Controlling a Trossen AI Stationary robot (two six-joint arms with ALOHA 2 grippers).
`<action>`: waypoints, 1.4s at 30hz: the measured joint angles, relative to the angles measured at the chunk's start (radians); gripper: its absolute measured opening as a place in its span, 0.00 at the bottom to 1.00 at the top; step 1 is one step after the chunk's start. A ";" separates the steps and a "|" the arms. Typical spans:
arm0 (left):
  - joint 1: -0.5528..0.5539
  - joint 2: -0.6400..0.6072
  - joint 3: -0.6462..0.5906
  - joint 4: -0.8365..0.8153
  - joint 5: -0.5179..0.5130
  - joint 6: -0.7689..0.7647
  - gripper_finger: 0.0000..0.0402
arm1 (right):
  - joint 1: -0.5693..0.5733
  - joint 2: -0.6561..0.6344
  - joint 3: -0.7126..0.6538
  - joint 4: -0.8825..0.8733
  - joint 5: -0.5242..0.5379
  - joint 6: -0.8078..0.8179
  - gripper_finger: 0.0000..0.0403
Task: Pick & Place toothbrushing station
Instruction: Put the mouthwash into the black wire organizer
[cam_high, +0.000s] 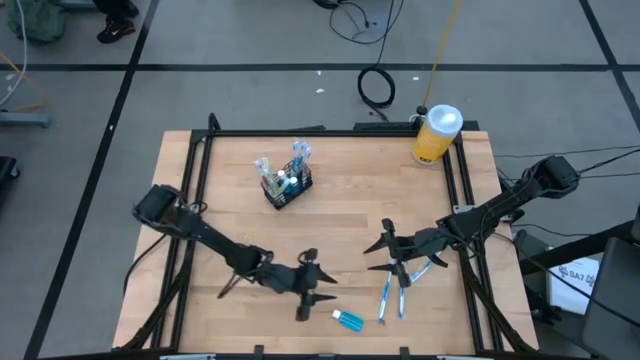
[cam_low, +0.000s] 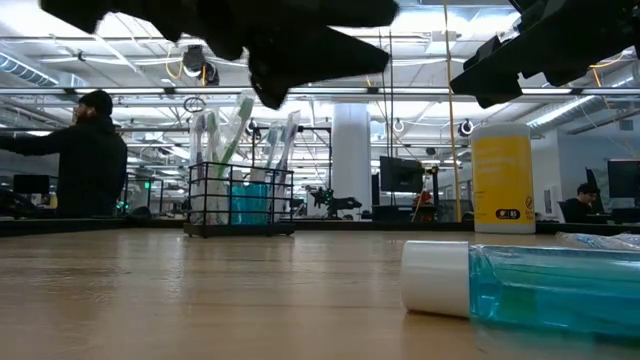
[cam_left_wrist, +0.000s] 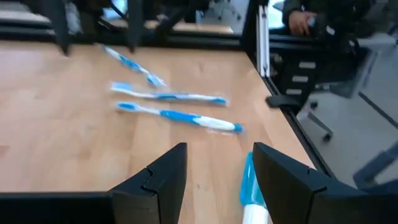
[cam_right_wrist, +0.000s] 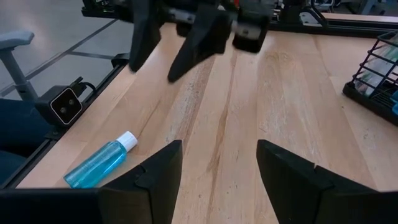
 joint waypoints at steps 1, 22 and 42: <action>0.005 0.017 0.016 -0.008 0.021 0.000 0.46 | 0.000 0.000 0.000 -0.001 0.000 0.000 0.49; 0.006 0.170 0.077 -0.053 0.178 0.112 0.46 | 0.000 0.000 0.000 -0.002 0.000 0.000 0.49; 0.004 0.337 0.102 0.123 0.246 0.112 0.46 | 0.000 0.000 0.000 -0.001 0.001 0.000 0.49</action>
